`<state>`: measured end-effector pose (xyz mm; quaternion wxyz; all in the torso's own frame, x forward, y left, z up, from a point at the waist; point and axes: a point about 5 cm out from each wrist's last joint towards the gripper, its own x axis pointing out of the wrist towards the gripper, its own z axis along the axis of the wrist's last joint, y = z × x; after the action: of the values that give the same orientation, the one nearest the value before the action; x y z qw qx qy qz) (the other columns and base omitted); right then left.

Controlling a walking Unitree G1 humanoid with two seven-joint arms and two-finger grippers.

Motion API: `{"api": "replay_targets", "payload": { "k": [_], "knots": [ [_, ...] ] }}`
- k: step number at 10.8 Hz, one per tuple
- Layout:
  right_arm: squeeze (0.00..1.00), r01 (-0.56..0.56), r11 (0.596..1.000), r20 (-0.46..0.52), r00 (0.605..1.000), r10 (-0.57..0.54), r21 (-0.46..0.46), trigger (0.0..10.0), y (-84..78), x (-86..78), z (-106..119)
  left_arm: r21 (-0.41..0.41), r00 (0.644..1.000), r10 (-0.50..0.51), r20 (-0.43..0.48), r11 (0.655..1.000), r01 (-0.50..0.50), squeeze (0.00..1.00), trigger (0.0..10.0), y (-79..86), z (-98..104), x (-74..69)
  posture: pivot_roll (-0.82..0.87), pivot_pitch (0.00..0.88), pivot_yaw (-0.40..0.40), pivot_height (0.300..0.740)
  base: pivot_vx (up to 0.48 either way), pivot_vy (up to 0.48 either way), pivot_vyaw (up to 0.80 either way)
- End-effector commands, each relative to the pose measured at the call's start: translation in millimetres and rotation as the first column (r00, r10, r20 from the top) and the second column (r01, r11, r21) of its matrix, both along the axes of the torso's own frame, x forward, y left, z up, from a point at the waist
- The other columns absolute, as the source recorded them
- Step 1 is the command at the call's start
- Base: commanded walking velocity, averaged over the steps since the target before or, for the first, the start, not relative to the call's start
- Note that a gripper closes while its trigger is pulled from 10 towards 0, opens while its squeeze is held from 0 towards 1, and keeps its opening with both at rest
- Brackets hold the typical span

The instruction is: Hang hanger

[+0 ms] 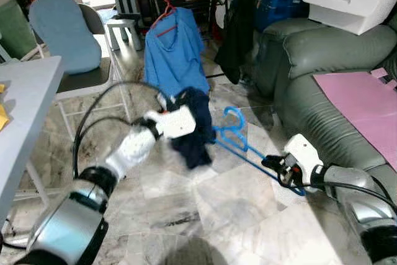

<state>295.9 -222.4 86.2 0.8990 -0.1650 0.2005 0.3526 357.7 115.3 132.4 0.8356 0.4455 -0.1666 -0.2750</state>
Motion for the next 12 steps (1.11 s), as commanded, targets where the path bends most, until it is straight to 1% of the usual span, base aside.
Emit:
{"api": "replay_targets", "payload": {
  "k": [1, 2, 3, 4, 5, 6, 7, 8, 9, 10, 11, 12],
  "knots": [
    [0.00, -0.001, 1.000, 0.035, 0.999, 0.001, 0.010, 10.0, 1.3, 5.7, 6, -0.015, 0.999, 0.028, 0.022, 0.999, -0.028, 0.00, 10.0, 8.8, 3, 0.5, -0.12, 0.000, 0.088, 0.740, 0.000, 0.000, 0.00],
    [0.00, 0.042, 0.999, 0.015, 0.999, -0.042, 0.022, 10.0, -4.5, 6.4, 2, -0.059, 0.998, 0.054, 0.031, 0.997, -0.052, 0.00, 10.0, 15.0, 5, -0.4, -0.12, 0.000, 0.084, 0.740, 0.000, 0.000, 0.00],
    [0.00, 0.150, 0.985, -0.018, 0.989, -0.149, 0.091, 10.0, -12.2, 9.8, -1, -0.072, 0.997, 0.049, 0.055, 0.996, -0.045, 0.00, 10.0, 16.0, 7, -3.2, -0.11, 0.000, 0.083, 0.740, 0.000, 0.000, 0.00],
    [0.00, 0.288, 0.940, -0.024, 0.957, -0.289, 0.184, 10.0, -18.4, 20.4, 4, -0.048, 0.998, -0.011, 0.061, 0.999, 0.014, 0.00, 10.0, 6.8, 2, -11.0, -0.11, 0.000, 0.082, 0.740, 0.000, 0.000, 0.00],
    [0.00, 0.389, 0.884, -0.008, 0.916, -0.401, 0.260, 10.0, -21.1, 32.9, 15, -0.066, 0.999, -0.044, 0.017, 0.997, 0.045, 0.00, 10.0, -1.6, -9, -19.2, -0.11, 0.000, 0.084, 0.740, 0.000, 0.000, 0.00],
    [0.00, 0.394, 0.862, 0.005, 0.909, -0.417, 0.319, 10.0, -17.6, 39.3, 25, -0.051, 1.000, -0.024, -0.016, 0.998, 0.023, 0.00, 10.0, 0.0, -18, -21.8, -0.11, 0.000, 0.084, 0.740, 0.000, 0.000, 0.00],
    [0.00, 0.399, 0.836, 0.040, 0.895, -0.445, 0.377, 10.0, -11.7, 48.5, 39, -0.061, 1.000, 0.000, -0.026, 0.998, -0.002, 0.00, 10.0, 4.1, -22, -23.2, -0.11, 0.000, 0.078, 0.740, 0.000, 0.000, 0.00],
    [0.00, 0.448, 0.781, 0.013, 0.864, -0.503, 0.435, 10.0, -11.2, 55.0, 44, -0.090, 1.000, -0.018, -0.024, 0.996, 0.016, 0.00, 10.0, -0.9, -19, -24.8, -0.11, 0.000, 0.074, 0.740, 0.000, 0.000, 0.00],
    [0.00, 0.498, 0.702, -0.041, 0.828, -0.559, 0.509, 10.0, -9.0, 62.2, 48, -0.115, 0.999, -0.037, -0.021, 0.993, 0.034, 0.00, 10.0, -9.6, -18, -27.6, -0.11, 0.000, 0.074, 0.740, 0.000, 0.000, 0.00],
    [0.00, 0.562, 0.590, -0.147, 0.784, -0.603, 0.580, 10.0, -3.0, 68.3, 48, -0.113, 0.998, -0.056, 0.025, 0.992, 0.059, 0.00, 10.0, -22.5, -17, -30.9, -0.10, 0.000, 0.070, 0.740, 0.000, 0.000, 0.00],
    [0.00, 0.557, 0.528, -0.269, 0.807, -0.525, 0.641, 10.0, 25.7, 69.8, 42, -0.138, 0.992, -0.070, 0.108, 0.987, 0.085, 0.00, 10.0, -38.4, -7, -32.7, -0.10, 0.000, 0.066, 0.740, 0.000, 0.000, 0.00],
    [0.00, 0.530, 0.556, -0.285, 0.836, -0.469, 0.640, 10.0, 40.0, 67.7, 39, -0.143, 0.988, -0.074, 0.137, 0.985, 0.094, 0.00, 10.0, -43.5, -4, -33.0, -0.10, 0.000, 0.063, 0.740, 0.000, 0.000, 0.00]
  ]
}}
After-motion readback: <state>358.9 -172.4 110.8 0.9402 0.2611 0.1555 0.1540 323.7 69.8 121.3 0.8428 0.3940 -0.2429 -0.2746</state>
